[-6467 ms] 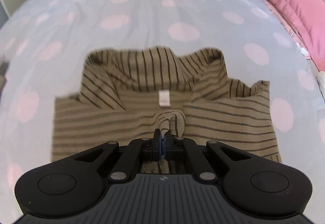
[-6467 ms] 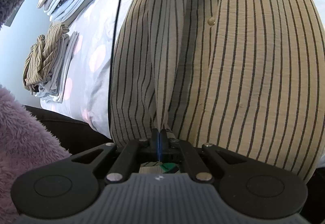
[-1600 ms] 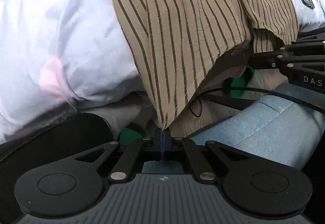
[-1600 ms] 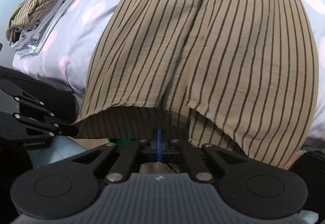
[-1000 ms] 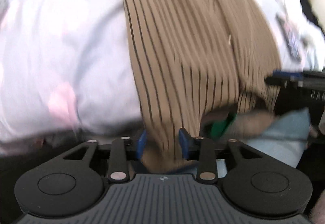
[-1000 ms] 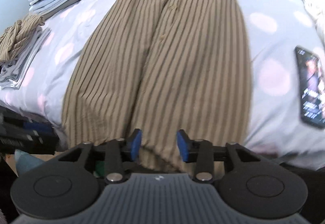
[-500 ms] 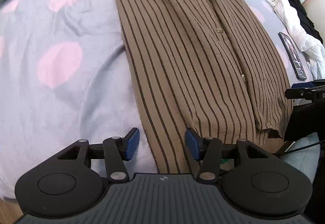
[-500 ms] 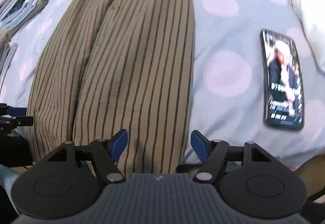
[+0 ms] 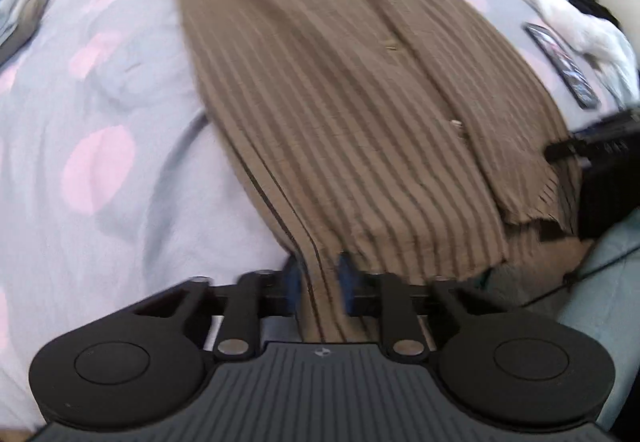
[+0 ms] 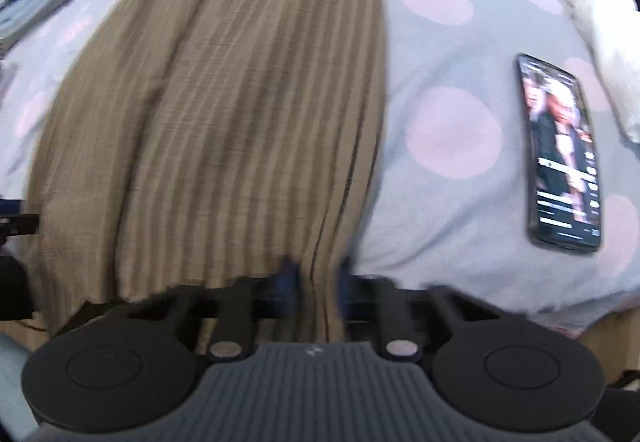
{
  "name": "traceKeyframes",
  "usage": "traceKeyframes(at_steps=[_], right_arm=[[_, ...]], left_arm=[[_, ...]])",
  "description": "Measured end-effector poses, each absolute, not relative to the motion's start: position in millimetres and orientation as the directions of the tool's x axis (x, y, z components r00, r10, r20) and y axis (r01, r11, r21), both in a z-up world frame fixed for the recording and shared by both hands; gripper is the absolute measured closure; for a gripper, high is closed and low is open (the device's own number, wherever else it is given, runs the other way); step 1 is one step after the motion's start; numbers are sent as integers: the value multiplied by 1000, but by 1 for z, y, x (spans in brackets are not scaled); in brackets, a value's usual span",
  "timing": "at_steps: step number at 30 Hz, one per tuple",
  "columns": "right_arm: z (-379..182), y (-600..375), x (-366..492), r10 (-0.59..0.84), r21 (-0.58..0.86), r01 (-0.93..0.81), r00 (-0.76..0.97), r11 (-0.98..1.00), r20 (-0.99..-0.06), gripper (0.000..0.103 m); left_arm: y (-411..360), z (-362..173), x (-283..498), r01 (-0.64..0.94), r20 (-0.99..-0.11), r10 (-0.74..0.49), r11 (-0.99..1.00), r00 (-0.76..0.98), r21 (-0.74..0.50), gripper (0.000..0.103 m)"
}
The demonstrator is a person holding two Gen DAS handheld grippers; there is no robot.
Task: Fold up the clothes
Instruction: 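Fold the hem up toward the collar with both grippers and release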
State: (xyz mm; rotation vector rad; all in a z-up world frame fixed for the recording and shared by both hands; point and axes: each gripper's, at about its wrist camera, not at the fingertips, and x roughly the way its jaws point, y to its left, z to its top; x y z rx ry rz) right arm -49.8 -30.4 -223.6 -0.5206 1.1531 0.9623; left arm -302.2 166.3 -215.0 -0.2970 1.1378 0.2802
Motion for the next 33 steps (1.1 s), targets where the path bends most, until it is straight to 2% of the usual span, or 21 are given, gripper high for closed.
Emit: traceKeyframes(at_steps=[2,4,13,18,27,33], right_arm=[[-223,-30,-53,368,114,-852,96,511,-925,98],[-221,-31,-54,372,113,-853,100,510,-923,98],[-177,-54,-40,506,224,-832,77,507,-859,99],[-147,-64,-30,587,280,-832,66,479,-807,99],[-95,-36,-1,673,279,-870,79,407,-736,99],[-71,16,28,722,248,-899,101,361,-684,99]], left_arm=[[166,-214,-302,-368,-916,75,926,393,-82,101],[172,-210,-306,-381,-911,55,917,409,-116,102],[210,-163,-337,-396,-787,-62,839,613,-374,102],[230,-138,-341,-364,-708,-89,809,701,-462,103],[275,-94,-308,-314,-642,-43,846,766,-430,103],[314,-68,-264,-297,-633,20,894,774,-335,103]])
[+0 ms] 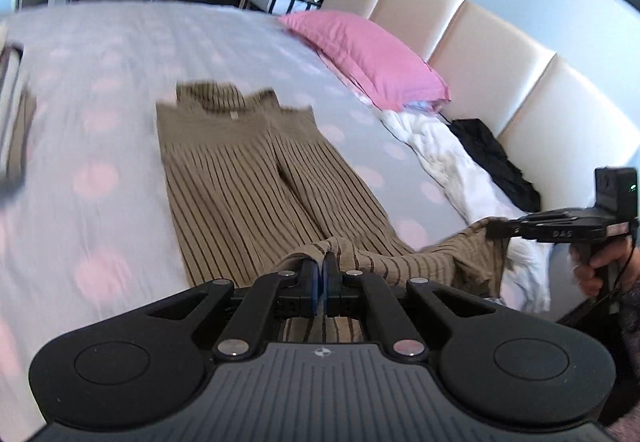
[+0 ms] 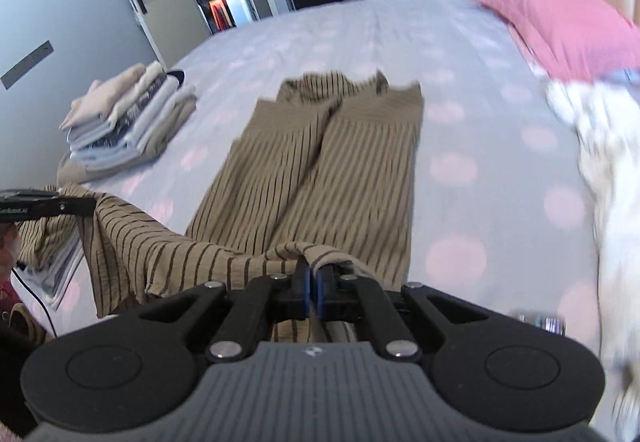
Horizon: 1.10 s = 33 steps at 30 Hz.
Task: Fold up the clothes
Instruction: 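Fold the hem up toward the collar with both grippers and release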
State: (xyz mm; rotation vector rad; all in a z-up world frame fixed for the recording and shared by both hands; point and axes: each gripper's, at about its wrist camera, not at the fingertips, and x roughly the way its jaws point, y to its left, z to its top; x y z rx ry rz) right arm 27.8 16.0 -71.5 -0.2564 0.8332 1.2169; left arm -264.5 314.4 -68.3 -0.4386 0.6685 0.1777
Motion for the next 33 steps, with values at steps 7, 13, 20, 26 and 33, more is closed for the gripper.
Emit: traceKeyframes(at_steps=[7,13,20,26,33], right_arm=[[-73,95,70,734,202,-913,139,355,-665,99],[-108,164,107,695,164,-904,176,394,-697,99],[-154,217,141,641,136,-890,202,436,-741,99],[-189,235,153,608,148,-879,183,454,-772,99],[-192,239,149,580,129,-872,197,472,-790,85]], left_arm=[[378,-79,-207,-326,-656,76,906,751,-269,103],[428,-121,-155,-375,-698,105,894,708,-245,102],[463,-171,-113,-419,-742,109,874,662,-246,102],[475,-206,-101,-451,-779,108,860,618,-239,102],[465,-200,-104,-467,-787,148,863,599,-193,96]])
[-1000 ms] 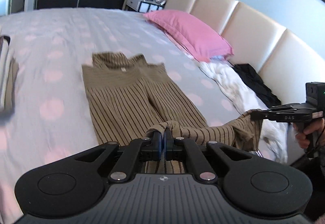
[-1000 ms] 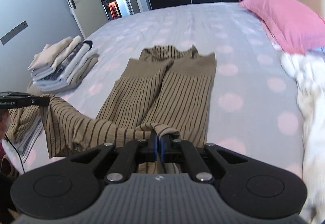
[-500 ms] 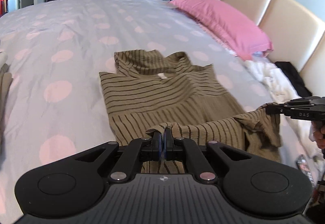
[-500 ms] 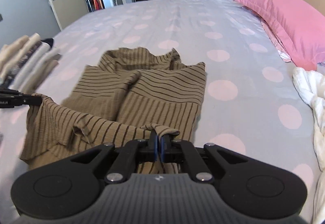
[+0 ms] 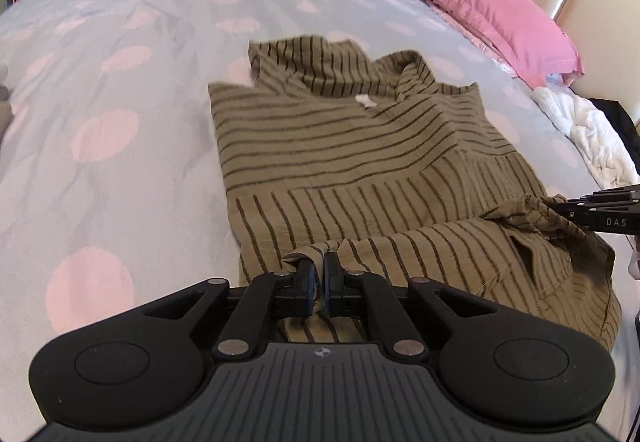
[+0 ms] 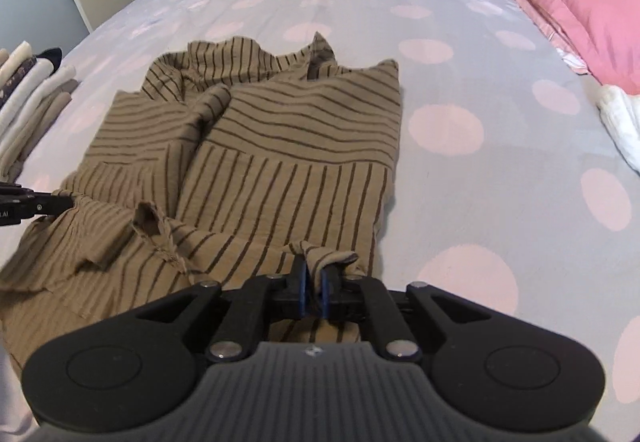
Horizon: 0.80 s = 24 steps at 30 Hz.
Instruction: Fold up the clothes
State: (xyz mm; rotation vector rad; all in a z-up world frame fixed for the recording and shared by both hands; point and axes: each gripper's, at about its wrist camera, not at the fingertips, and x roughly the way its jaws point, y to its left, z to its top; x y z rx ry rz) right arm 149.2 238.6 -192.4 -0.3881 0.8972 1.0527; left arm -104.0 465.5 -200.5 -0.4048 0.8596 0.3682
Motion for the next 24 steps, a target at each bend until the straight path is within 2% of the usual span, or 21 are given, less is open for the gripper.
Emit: traceKeyframes(at_steps=[1,2,3,4,11,15,18,22,24], right_arm=[[-186,235,146,587,121,-876,204,467,-783,78],[-180,232,141,593,108,-880,216,462,-776,62],[-173,226,135,595,76,-886,241,457,-767,55],[-166,221,128,597,44,-891,266,453,-757,54],[-143,168,58,619,-97,-918,334,384,-711,54],[-165,142,-3,587,-171,-926,349,337,-730,52],[-188,127,-41,560,-224,-923,369,312,-742,52],[-206,116,-63,531,-260,-919,384,295,-755,52],[-213,116,-70,517,-335,-907,421,256,-746,52]], left_arm=[[464,-194,-108,-467,-779,154,862,608,-195,89],[462,-187,-114,-474,-768,169,859,617,-192,79],[458,-180,-121,-481,-757,191,858,625,-181,75],[454,-173,-127,-488,-745,214,856,632,-168,71],[379,-140,-172,-365,-708,275,931,651,27,68],[320,-155,-192,-260,-726,323,944,607,202,60],[288,-172,-201,-227,-752,348,937,561,265,60],[267,-189,-206,-240,-739,415,910,531,339,59],[264,-195,-205,-243,-733,438,899,521,364,58]])
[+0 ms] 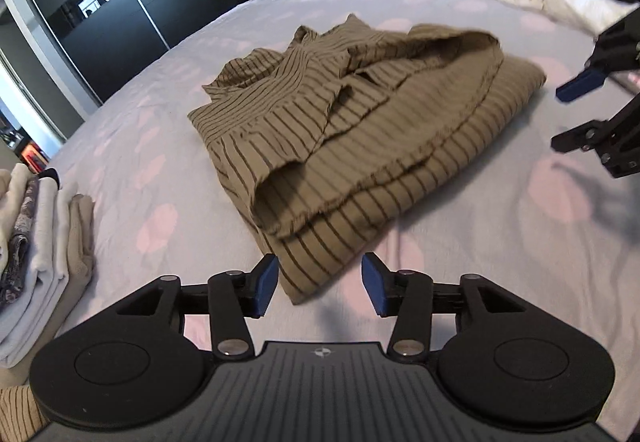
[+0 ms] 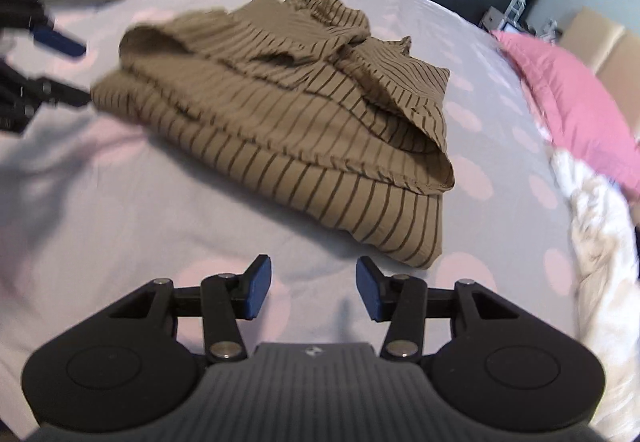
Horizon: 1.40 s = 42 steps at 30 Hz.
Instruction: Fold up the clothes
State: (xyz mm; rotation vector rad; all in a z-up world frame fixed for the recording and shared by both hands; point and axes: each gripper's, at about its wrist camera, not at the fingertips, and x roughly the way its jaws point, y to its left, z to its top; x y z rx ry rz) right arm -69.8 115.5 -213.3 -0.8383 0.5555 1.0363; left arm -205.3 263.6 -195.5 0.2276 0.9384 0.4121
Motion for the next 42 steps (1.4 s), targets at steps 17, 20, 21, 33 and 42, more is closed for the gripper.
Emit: traceKeyframes(at_steps=[17,20,21,33,42], right_arm=[[-273,122,-74,588,-811,-585,646,-28,-487,28],[-278,126,-67,615,-846,-532,653,-42,-442,27],[-279,127,-65,623,-856,-515,654,-48,-429,27],[-287,140,-62,652,-896,-419,641,-144,-405,74],[-249,148,-72,637,-857,-510,636,-78,-436,96]], left_arm=[[238,-256,-196,-72,-564,611,711,555,699,42],[236,-266,-193,-63,-482,661,624,575,779,42],[235,-269,-192,-54,-453,675,588,583,807,42],[232,-274,-174,89,-470,622,542,626,836,79],[249,-234,-164,20,-566,587,684,580,729,101]])
